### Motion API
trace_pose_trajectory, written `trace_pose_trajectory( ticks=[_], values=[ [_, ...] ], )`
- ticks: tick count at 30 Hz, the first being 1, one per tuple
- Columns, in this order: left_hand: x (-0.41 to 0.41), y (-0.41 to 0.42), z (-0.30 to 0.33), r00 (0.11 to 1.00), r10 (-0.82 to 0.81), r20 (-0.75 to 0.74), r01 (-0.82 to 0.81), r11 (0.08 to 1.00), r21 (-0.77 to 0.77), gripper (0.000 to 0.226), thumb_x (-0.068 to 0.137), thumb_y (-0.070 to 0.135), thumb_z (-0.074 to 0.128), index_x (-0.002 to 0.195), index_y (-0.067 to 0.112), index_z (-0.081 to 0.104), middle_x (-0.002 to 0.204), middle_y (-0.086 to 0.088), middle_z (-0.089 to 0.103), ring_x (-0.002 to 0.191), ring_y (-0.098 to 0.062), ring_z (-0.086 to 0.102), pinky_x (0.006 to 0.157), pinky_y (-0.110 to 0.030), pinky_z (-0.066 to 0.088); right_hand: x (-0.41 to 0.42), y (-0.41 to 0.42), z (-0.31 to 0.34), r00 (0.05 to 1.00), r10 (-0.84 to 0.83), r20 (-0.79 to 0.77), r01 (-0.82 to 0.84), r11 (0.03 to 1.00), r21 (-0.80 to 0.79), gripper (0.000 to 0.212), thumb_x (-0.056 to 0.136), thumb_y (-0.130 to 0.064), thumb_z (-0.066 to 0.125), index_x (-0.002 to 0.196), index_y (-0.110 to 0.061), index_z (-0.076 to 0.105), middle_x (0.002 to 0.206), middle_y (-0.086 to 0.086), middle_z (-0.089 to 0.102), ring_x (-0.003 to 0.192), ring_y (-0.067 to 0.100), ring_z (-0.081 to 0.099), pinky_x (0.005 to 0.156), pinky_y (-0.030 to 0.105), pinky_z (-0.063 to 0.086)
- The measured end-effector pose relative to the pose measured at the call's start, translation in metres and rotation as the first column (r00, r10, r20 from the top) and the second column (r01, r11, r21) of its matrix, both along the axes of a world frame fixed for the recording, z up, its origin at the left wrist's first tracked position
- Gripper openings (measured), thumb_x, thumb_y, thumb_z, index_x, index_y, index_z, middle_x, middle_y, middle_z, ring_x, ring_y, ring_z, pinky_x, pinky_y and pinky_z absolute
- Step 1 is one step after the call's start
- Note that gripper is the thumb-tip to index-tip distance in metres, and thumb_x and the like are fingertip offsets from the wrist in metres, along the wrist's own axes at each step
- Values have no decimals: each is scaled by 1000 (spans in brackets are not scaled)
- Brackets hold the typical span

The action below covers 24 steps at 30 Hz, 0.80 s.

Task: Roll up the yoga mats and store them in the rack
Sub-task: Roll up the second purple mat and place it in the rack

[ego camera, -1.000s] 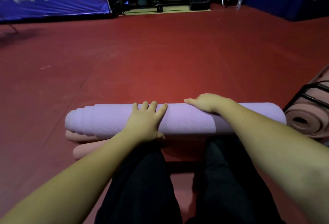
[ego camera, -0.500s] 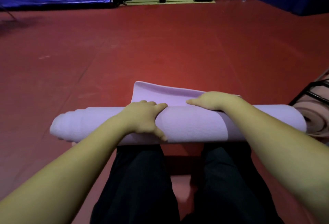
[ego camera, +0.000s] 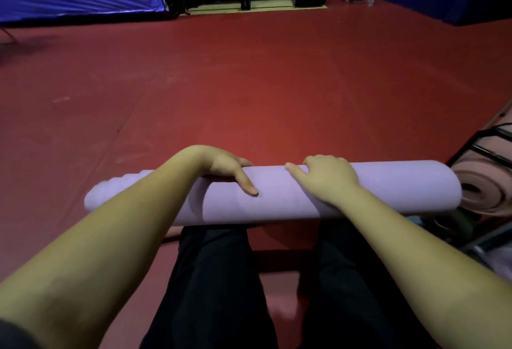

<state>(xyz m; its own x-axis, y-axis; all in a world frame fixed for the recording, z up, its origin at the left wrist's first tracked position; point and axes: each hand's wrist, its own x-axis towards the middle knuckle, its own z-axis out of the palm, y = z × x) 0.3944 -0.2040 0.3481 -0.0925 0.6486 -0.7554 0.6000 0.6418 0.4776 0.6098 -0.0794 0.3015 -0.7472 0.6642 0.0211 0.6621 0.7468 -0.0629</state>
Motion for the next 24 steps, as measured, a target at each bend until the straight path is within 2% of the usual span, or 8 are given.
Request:
trace_pose_trajectory(
  ticks=[5,7,9,12,15,17,20,24],
  values=[
    [4,-6,-1,999,39,-30,-33,984,176,56,73,41,83,124,32,62,117,7,69,104,-15,67,95,-37,52,-9,13,-3,1000,0,5,1,998,-68,69,93,-71,25,105,-16,66,112,7,67,105,30,60,81,38,35],
    [6,-14,-3,950,-55,-308,155,938,311,67,66,67,72,124,35,62,121,14,61,112,-12,56,100,-37,45,-13,18,-4,1000,0,15,2,994,-111,70,92,-71,25,107,-17,67,113,7,67,106,30,60,79,38,37],
    [6,-22,-9,820,-107,-562,356,864,355,83,62,86,48,131,42,56,127,14,47,117,-12,39,102,-37,36,-16,21,-4,1000,4,27,0,988,-156,71,91,-72,25,110,-18,67,115,6,67,107,30,60,79,37,40],
    [19,-40,-24,698,-13,-716,432,805,406,78,75,81,25,140,44,49,133,5,42,119,-20,35,99,-41,36,-21,24,-3,999,9,48,0,980,-197,73,91,-72,23,110,-18,69,115,7,67,107,30,60,81,37,43],
    [45,-61,-52,500,188,-845,546,689,477,71,84,65,38,138,23,55,123,-11,56,108,-37,54,91,-51,43,-26,27,-1,997,31,77,-12,972,-237,76,92,-73,22,107,-16,70,116,8,67,107,31,60,83,38,45],
    [60,-69,-66,382,141,-913,550,760,347,100,64,77,56,142,15,48,134,-18,53,118,-43,51,99,-66,35,-30,28,0,995,41,90,-17,967,-255,77,92,-73,22,109,-15,70,119,9,67,109,31,60,87,39,47],
    [69,-67,-74,348,125,-929,466,837,287,129,41,73,80,146,16,34,147,-24,43,129,-52,42,101,-73,27,-31,27,2,994,21,105,6,966,-258,77,93,-72,22,111,-14,69,121,11,66,110,32,59,86,39,45],
    [67,-59,-74,331,127,-935,451,849,275,121,52,80,74,145,15,33,136,-26,50,119,-51,47,96,-68,32,-31,25,9,991,-14,130,50,957,-284,77,92,-71,23,111,-13,69,122,12,65,109,32,59,82,38,42]
  ],
)
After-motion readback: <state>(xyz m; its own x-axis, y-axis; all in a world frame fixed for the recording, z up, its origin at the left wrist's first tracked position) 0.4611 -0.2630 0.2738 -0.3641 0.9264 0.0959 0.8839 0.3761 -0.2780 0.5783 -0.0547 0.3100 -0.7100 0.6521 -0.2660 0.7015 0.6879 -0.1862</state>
